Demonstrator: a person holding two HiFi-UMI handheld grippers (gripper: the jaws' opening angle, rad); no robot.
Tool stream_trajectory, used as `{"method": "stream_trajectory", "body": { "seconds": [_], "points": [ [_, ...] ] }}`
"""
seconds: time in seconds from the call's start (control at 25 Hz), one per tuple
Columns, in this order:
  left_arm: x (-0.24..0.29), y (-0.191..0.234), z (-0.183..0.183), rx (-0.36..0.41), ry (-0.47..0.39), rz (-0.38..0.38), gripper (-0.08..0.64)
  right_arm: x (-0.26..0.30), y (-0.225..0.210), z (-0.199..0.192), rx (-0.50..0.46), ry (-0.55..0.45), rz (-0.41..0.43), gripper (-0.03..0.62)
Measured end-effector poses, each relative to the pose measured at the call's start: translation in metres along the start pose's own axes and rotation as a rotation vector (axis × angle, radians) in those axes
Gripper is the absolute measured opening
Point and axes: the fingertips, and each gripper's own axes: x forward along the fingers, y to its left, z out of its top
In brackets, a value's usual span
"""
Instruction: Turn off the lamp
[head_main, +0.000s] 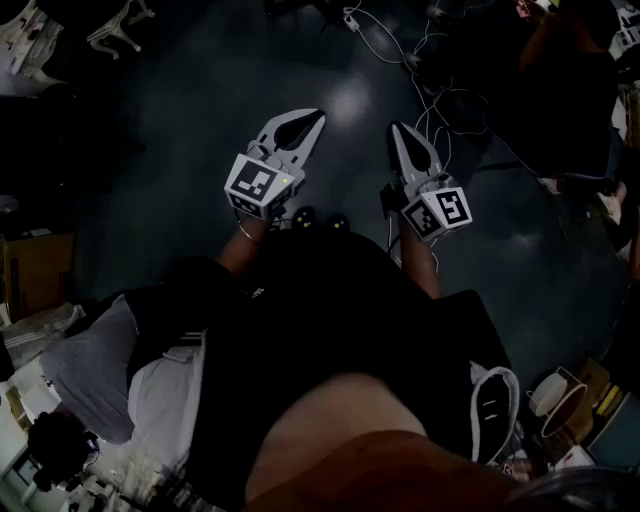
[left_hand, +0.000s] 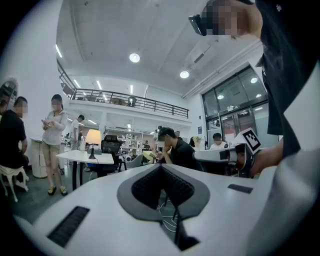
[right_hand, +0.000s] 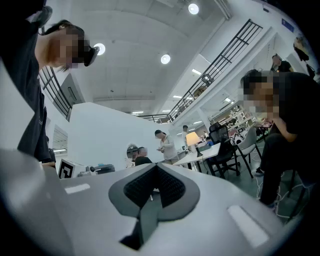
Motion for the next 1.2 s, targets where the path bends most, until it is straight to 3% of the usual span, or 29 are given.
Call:
{"method": "stream_trajectory", "body": {
  "seconds": [0.24, 0.8, 1.12, 1.2],
  "points": [
    [0.005, 0.002, 0.003, 0.043, -0.012, 0.008, 0.008, -0.001, -0.013, -0.003, -0.028, 0.023, -0.018, 0.000],
    [0.030, -0.016, 0.002, 0.055, -0.008, -0.018, 0.008, -0.022, -0.031, 0.010, -0.030, -0.024, -0.025, 0.000],
    [0.047, -0.037, -0.002, 0.137, 0.015, -0.024, 0.008, -0.042, -0.040, 0.020, -0.021, -0.046, -0.002, 0.000],
    [0.047, -0.040, -0.005, 0.127, 0.023, -0.031, 0.008, -0.047, -0.043, 0.017, -0.030, -0.043, -0.014, 0.001]
  ]
}}
